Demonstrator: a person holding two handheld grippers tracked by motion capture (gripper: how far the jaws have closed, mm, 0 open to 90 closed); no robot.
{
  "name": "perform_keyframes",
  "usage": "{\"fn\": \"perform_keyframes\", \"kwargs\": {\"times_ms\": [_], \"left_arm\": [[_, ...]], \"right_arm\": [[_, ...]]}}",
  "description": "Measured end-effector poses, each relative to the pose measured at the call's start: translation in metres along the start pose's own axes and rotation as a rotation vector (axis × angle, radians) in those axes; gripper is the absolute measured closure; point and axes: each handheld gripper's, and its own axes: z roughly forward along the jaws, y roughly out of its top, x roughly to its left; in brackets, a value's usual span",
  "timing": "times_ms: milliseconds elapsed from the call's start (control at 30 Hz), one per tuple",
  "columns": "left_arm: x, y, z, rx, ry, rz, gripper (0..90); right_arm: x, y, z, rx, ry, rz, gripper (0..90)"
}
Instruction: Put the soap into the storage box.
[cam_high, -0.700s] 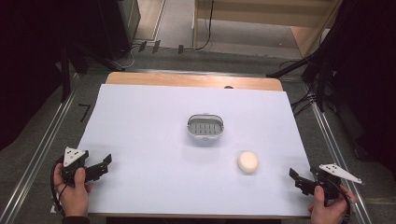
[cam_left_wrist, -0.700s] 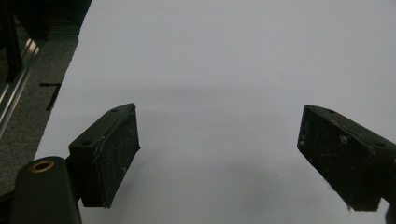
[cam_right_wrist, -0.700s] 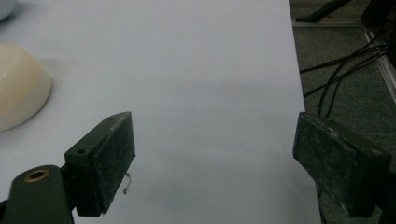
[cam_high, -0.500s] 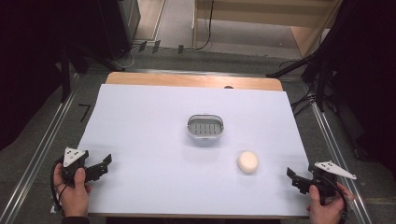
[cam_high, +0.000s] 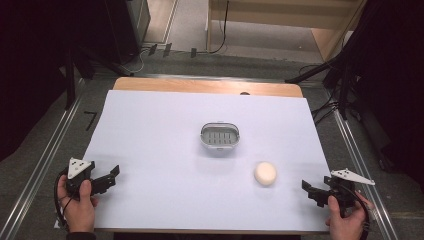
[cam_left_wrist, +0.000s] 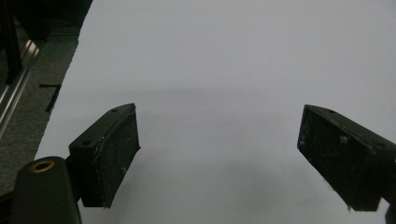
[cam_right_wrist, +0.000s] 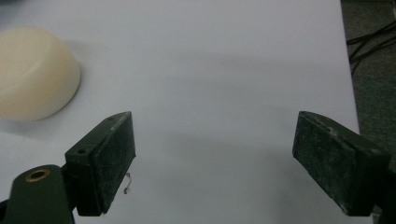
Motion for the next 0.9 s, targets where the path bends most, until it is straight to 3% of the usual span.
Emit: {"fn": "perform_keyframes", "kwargs": {"times_ms": [300, 533, 900], "left_arm": [[0.0, 0.0, 0.0, -0.001, 0.0, 0.0, 13.8], [0.0, 0.0, 0.0, -0.001, 0.0, 0.0, 13.8], [0.0, 0.0, 0.0, -0.004, -0.001, -0.001, 13.8]], "right_arm": [[0.004, 0.003, 0.002, 0.046, 0.042, 0.009, 14.0], [0.012, 0.008, 0.0, 0.068, 0.087, -0.024, 14.4], [0.022, 0.014, 0.003, 0.104, 0.101, -0.05, 14.3]]}}
